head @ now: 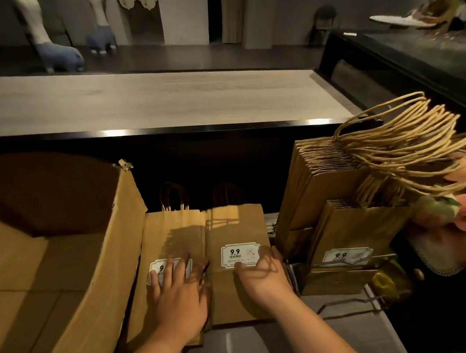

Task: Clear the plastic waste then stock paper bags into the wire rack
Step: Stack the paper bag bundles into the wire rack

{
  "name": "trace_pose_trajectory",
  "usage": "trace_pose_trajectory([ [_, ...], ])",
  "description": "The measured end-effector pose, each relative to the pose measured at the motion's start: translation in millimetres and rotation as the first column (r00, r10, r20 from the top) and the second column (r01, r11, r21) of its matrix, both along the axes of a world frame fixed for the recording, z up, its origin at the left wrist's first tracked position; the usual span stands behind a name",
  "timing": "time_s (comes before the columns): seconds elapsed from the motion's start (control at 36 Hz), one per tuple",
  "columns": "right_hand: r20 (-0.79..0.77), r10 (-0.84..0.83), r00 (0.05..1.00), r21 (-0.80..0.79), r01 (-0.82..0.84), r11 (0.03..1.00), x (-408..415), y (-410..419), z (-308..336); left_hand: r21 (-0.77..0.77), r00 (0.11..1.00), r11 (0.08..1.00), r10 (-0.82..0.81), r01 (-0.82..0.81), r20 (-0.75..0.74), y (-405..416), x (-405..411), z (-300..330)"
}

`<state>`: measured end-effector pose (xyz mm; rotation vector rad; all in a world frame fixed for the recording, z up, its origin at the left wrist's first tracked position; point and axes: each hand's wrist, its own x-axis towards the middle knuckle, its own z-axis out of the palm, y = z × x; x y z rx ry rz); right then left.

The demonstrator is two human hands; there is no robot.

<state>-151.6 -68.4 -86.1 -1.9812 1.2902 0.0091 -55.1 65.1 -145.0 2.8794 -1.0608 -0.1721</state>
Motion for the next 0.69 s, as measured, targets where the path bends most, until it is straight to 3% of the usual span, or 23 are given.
trace_pose_trajectory([
  [0.11, 0.079, -0.032, 0.996, -0.002, 0.033, 0.999, -3, -6, 6, 0.001, 1.0, 1.0, 0.001, -0.001, -0.02, -1, 3, -2],
  [0.28, 0.08, -0.089, 0.993, 0.078, 0.083, 0.993, 4, -15, 20, -0.066, 0.994, 0.998, -0.004, -0.004, -0.112, -2, 5, -1],
  [0.39, 0.204, -0.204, 0.957, 0.255, 0.149, 0.955, 3, -24, 13, -0.063, 0.989, 0.998, -0.002, -0.007, -0.147, -3, 5, 6],
  [0.58, 0.231, -0.308, 0.923, 0.5, 0.159, 0.852, 1, -29, 0, -0.082, 0.973, 0.996, -0.002, -0.017, -0.231, -3, 7, 8],
  [0.69, 0.299, -0.246, 0.922, 0.387, 0.118, 0.914, -2, -22, -1, -0.125, 0.962, 0.991, 0.009, -0.044, -0.272, -3, 7, 9],
])
